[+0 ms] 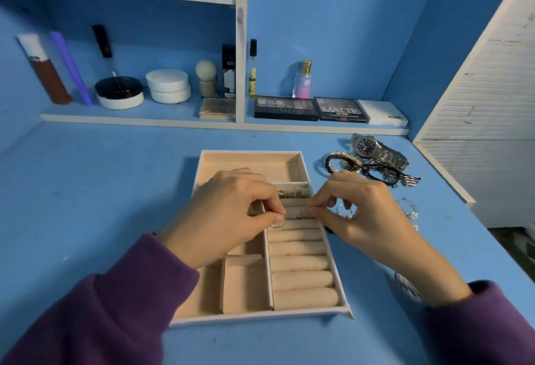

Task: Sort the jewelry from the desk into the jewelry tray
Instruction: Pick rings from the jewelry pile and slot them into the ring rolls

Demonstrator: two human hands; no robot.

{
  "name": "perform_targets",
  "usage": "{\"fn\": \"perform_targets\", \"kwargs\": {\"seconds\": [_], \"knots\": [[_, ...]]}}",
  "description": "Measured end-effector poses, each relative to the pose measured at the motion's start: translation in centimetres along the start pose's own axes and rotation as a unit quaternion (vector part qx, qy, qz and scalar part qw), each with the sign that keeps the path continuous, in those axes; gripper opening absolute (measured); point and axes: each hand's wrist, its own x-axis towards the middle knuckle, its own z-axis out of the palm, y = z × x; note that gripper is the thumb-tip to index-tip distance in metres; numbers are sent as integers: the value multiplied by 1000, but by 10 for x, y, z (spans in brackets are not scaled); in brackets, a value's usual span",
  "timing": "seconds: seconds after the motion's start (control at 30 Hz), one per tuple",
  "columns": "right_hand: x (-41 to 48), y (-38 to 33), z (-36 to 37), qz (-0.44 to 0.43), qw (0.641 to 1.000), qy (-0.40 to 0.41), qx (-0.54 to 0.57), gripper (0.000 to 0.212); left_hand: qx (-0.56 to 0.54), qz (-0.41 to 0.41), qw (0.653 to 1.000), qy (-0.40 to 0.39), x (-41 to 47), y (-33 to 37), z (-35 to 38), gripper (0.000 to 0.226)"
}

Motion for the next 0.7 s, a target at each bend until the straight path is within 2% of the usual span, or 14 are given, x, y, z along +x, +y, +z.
{"fn": "perform_targets", "kwargs": {"seconds": [0.17,0.7], "knots": [[-1,-1,1,-8,1000,-14,-14,5,5,20,1000,-8,-1,-3,1,7],[-1,-4,0,42,998,-31,23,8,4,26,999,-23,-5,-3,-1,7]]}}
